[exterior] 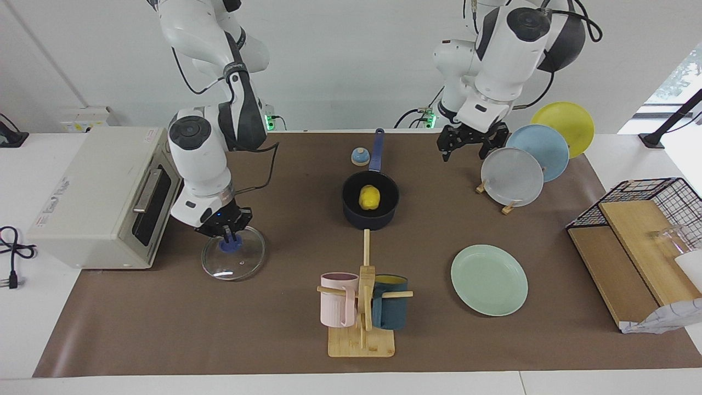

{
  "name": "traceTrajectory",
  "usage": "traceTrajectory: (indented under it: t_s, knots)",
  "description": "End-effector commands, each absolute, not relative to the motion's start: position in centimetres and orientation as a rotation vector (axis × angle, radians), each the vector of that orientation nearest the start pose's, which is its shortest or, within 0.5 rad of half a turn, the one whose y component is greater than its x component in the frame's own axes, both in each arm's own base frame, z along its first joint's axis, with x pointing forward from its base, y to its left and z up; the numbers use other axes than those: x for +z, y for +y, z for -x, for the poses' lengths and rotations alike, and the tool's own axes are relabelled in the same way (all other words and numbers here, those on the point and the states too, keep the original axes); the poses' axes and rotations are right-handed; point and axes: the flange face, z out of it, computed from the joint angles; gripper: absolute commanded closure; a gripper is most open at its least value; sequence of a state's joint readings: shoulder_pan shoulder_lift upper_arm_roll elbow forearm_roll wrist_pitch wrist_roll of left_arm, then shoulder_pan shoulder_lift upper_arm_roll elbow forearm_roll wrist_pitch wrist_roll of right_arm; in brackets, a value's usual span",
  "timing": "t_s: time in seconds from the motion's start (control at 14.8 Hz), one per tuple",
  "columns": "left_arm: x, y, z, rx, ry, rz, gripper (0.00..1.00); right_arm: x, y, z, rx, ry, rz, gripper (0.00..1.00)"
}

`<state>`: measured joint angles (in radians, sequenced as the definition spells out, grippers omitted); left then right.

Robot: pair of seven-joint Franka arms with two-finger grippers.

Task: Transfer potato from pot to plate
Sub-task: 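Set the lid down with the right gripper while the left gripper approaches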

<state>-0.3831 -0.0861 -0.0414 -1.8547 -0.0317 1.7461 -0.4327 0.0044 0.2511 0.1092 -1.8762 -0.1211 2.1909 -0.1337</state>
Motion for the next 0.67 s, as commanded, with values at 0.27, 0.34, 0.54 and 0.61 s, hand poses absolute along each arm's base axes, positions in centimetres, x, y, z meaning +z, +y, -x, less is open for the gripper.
traceTrajectory:
  t_s: [0.27,0.34,0.54,0.61]
  knots:
    - [52.4,-28.3,-44.6,-0.026,-0.223,3.163,0.00,39.7,6.3,-60.6,-0.059,-0.478,3.148,0.87]
    - [52.5,-28.4,-44.6,-0.028,-0.224,3.166,0.00,40.4,6.3,-61.0,-0.051,-0.475,3.149,0.85]
    - [52.4,-28.3,-44.8,-0.028,-0.226,3.166,0.00,42.0,6.2,-61.0,-0.022,-0.464,3.152,0.71]
    - [52.5,-28.2,-44.8,-0.032,-0.229,3.168,0.00,42.7,6.1,-61.2,-0.024,-0.463,3.153,0.66]
